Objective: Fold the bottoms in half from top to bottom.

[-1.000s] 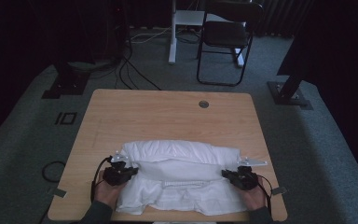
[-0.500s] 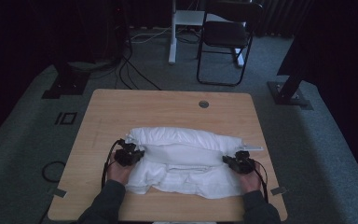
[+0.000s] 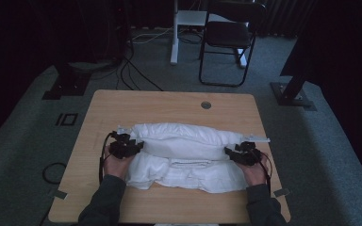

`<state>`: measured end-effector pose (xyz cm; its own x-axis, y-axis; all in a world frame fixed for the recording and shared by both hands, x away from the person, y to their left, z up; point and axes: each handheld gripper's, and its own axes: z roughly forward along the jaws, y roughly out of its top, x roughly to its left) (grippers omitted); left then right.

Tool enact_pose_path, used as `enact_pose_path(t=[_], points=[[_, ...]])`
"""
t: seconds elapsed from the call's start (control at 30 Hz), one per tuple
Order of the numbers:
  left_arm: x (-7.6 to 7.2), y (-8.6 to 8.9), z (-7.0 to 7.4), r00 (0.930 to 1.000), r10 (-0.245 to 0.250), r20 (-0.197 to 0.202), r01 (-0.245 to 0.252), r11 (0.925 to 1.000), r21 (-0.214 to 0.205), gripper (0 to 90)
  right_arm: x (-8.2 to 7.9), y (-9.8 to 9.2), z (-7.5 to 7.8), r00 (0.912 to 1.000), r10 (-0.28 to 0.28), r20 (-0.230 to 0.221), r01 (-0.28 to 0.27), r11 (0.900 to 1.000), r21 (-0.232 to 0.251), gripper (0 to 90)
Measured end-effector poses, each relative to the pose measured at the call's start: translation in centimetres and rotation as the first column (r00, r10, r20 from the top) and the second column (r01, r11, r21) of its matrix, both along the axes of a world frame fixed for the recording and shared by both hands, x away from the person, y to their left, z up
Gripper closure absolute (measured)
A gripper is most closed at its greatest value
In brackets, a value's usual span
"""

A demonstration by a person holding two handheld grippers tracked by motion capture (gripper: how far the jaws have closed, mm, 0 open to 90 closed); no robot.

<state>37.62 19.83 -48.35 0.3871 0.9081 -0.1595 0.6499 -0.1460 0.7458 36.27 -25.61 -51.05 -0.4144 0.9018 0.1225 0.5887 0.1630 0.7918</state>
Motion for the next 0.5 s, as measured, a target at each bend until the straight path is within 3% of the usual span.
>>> enact_pose_path(t=[0.03, 0.07, 0.1, 0.13, 0.17, 0.2, 0.23, 0.3, 0.4, 0.43, 0.5], points=[[0.0, 0.0, 0.0, 1.0, 0.0, 0.0, 0.0, 1.0, 0.0, 57.1, 0.0, 0.0, 0.8, 0.9998, -0.005, 0.021, 0.004, 0.9999, 0.01, 44.8], [0.4, -0.3, 1.6, 0.9993, 0.004, 0.038, -0.004, 0.9999, -0.013, 57.1, 0.0, 0.0, 0.8, 0.9998, -0.005, 0.021, 0.004, 0.9999, 0.01, 44.1], [0.9, -1.1, 2.8, 0.9978, -0.006, 0.066, 0.007, 0.9999, -0.013, 57.6, 0.5, 0.8, 2.7, 0.9973, 0.003, 0.073, -0.006, 0.9991, 0.043, 43.0], [0.9, -1.1, 2.8, 0.9978, -0.006, 0.066, 0.007, 0.9999, -0.013, 58.0, 0.9, 1.3, 3.0, 0.9969, 0.008, 0.078, -0.012, 0.9988, 0.047, 43.2], [1.5, -2.2, 3.5, 0.9966, -0.019, 0.081, 0.019, 0.9998, -0.006, 58.7, 1.4, 1.9, 3.2, 0.9968, 0.015, 0.078, -0.018, 0.9987, 0.047, 43.8], [1.5, -2.2, 3.5, 0.9966, -0.019, 0.081, 0.019, 0.9998, -0.006, 59.4, 1.9, 2.5, 3.2, 0.9971, 0.029, 0.071, -0.032, 0.9985, 0.044, 45.0], [2.1, -3.7, 3.6, 0.9956, -0.054, 0.076, 0.052, 0.9984, 0.022, 60.1, 2.4, 3.1, 3.1, 0.9977, 0.042, 0.054, -0.044, 0.9983, 0.038, 45.5], [2.4, -4.6, 3.3, 0.995, -0.071, 0.069, 0.069, 0.9969, 0.039, 61.0, 3.5, 4.4, 2.3, 0.9981, 0.061, 0.011, -0.061, 0.9979, 0.02, 47.2], [3.2, -6.4, 1.5, 0.9913, -0.131, -0.011, 0.132, 0.988, 0.081, 61.5, 4.0, 5.3, 1.3, 0.9957, 0.084, -0.038, -0.084, 0.9963, 0.02, 47.6], [3.2, -7.0, -0.2, 0.9841, -0.16, -0.076, 0.167, 0.9817, 0.091, 62.5, 3.7, 6.1, 0.3, 0.9916, 0.111, -0.066, -0.11, 0.9938, 0.019, 48.1], [2.5, -7.3, -1.6, 0.9765, -0.186, -0.108, 0.195, 0.9778, 0.076, 64.7, 3.0, 6.6, -0.4, 0.9878, 0.138, -0.072, -0.138, 0.9904, 0.008, 48.3]])
